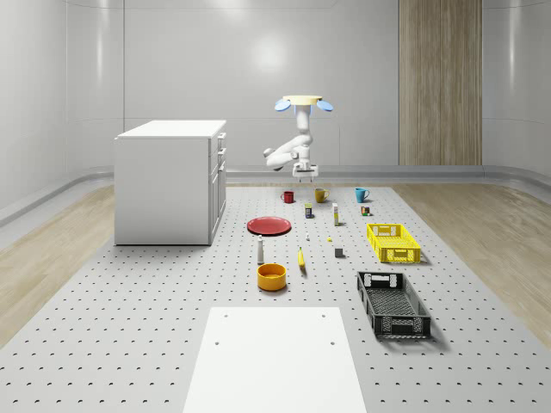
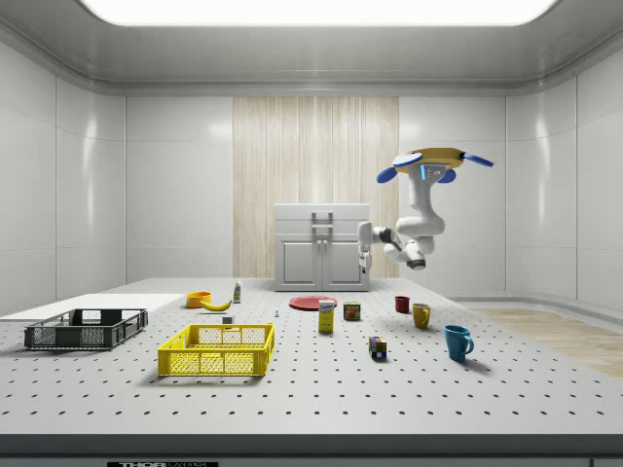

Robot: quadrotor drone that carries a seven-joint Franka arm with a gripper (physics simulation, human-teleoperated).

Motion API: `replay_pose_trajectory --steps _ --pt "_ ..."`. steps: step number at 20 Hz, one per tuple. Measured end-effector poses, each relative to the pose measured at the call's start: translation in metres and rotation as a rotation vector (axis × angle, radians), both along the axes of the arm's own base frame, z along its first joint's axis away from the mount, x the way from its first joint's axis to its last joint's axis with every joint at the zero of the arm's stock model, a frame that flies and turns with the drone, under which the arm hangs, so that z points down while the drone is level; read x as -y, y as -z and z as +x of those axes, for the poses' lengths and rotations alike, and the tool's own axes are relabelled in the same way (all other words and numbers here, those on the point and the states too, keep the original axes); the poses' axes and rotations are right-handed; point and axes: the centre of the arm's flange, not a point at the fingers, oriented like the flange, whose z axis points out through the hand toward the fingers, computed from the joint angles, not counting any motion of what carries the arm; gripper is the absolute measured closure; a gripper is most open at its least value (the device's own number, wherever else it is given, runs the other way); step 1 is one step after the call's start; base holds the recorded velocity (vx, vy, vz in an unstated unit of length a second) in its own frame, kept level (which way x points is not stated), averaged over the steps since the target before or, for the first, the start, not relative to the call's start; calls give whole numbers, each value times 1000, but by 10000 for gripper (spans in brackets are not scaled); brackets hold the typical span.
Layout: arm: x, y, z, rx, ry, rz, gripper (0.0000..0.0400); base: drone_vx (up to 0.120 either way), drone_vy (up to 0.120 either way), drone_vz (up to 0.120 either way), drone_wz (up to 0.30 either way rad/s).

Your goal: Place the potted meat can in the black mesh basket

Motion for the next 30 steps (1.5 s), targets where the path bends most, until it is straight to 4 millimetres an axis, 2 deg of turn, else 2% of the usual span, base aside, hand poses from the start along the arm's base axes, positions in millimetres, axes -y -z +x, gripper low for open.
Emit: replay_pose_trajectory --steps 10,14,19,23,30 --pt "2 0 0 -1 0 -22 0 76 0 -104 0" --pt "2 0 0 -1 0 -24 0 0 90 -120 0" --pt "2 0 0 -1 0 -25 0 0 0 -120 0" --pt "3 0 0 -1 0 -26 0 110 0 -120 0" --pt "3 0 0 -1 0 -26 0 0 -23 -80 0"
